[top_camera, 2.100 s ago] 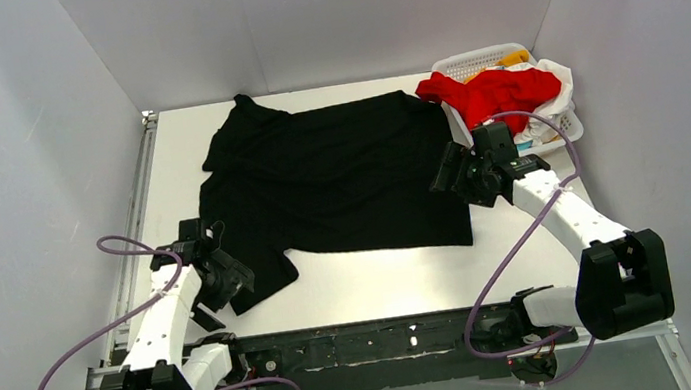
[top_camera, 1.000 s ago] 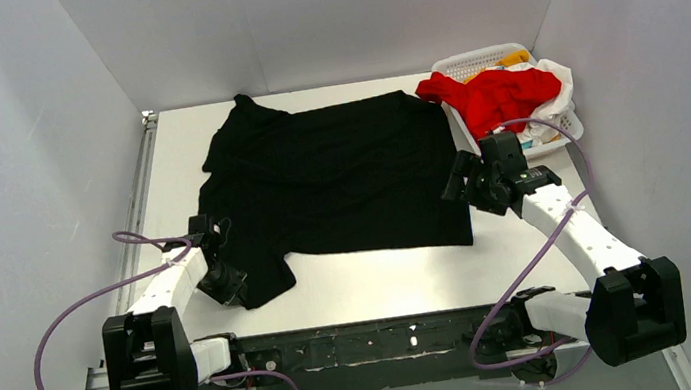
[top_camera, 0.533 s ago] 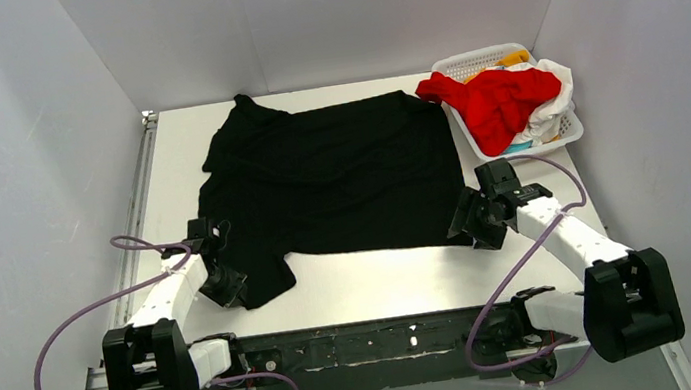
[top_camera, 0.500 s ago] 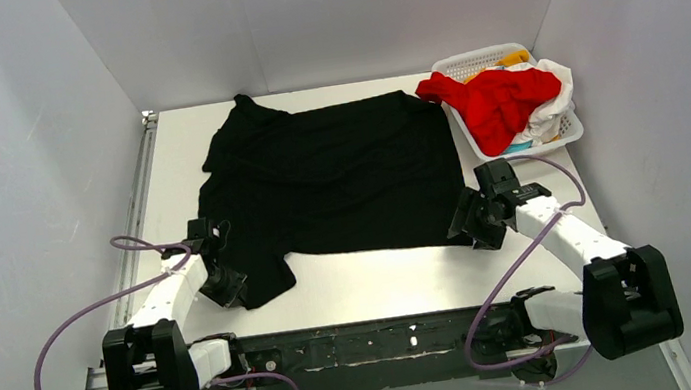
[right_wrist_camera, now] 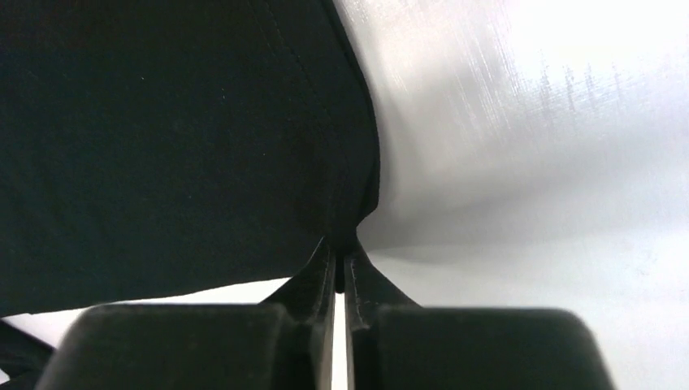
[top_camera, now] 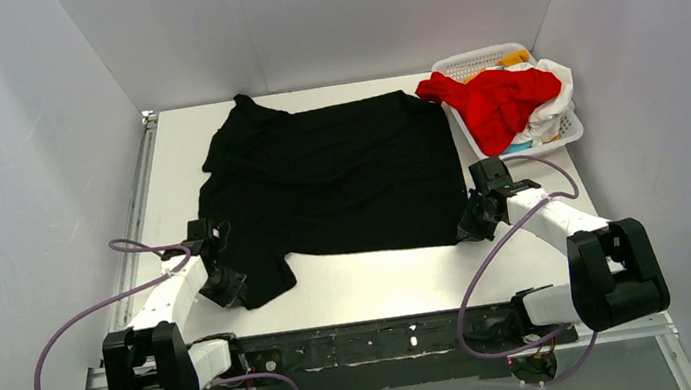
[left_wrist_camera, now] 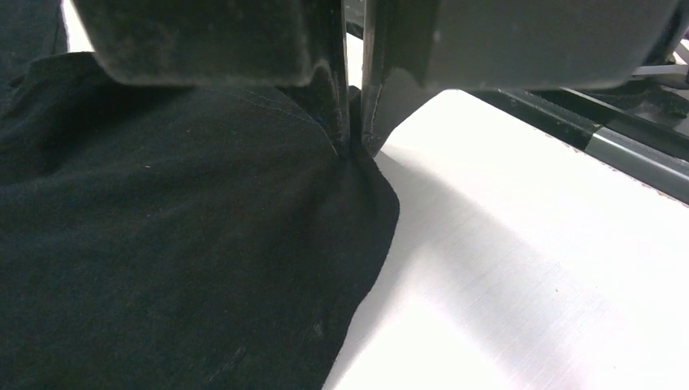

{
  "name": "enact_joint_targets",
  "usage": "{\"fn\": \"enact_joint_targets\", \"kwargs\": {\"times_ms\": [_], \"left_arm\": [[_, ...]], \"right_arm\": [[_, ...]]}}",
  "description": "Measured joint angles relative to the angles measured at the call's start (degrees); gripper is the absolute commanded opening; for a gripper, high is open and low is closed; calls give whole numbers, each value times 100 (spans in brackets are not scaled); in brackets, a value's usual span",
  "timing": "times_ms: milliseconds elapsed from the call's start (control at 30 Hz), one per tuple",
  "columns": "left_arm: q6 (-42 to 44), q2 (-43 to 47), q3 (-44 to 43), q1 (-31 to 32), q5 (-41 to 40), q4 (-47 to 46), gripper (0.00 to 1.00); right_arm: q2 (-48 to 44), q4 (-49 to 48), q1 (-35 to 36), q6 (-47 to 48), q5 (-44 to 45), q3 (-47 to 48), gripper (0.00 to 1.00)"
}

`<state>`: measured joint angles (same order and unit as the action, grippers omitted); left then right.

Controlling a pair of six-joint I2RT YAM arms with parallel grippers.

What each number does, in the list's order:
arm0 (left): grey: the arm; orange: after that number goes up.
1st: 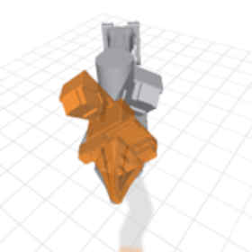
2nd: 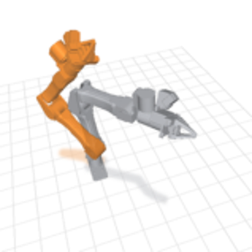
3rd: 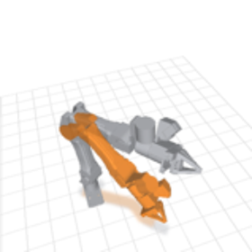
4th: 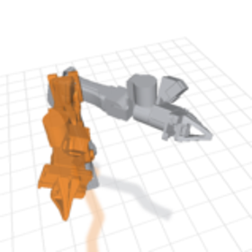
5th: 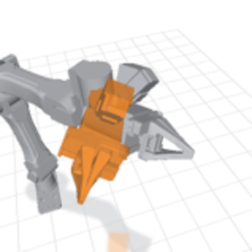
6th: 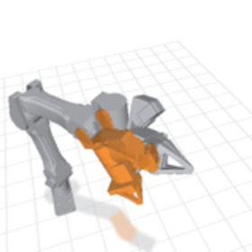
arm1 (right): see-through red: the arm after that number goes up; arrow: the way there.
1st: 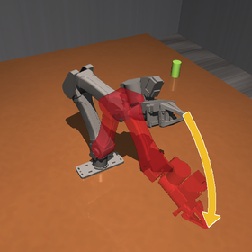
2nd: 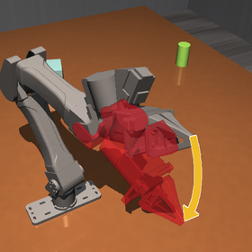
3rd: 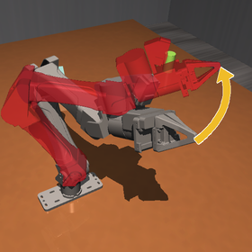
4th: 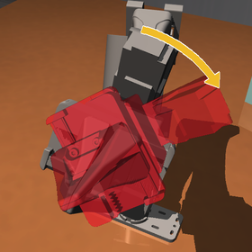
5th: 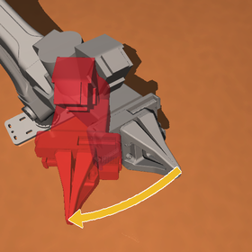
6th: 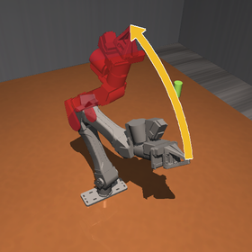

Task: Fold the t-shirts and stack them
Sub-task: Grab the side of the flattened tshirt closest away from the robot with both arms

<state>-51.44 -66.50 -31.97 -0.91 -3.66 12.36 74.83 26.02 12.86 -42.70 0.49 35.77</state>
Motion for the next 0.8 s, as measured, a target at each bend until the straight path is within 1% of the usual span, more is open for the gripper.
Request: {"fn": "enact_joint_targets", "kwargs": {"times_ms": [133, 200, 400, 600, 800], "left_arm": [[-181, 120, -2, 0, 0, 264, 0], [-289, 315, -26, 0, 7, 723, 0], [-640, 1320, -79, 2, -39, 2218, 0], [-826, 2103, -258, 26, -94, 2566, 0], [-839, 2369, -247, 238, 179, 2546, 0]], "right_arm": [[4, 50, -4, -44, 17, 2, 1], [-57, 256, -4, -33, 24, 2, 1], [-415, 1427, -4, 28, -4, 2, 1], [-785, 2345, -4, 59, -295, 2, 1], [-1029, 2573, -4, 28, -511, 15, 1]]}}
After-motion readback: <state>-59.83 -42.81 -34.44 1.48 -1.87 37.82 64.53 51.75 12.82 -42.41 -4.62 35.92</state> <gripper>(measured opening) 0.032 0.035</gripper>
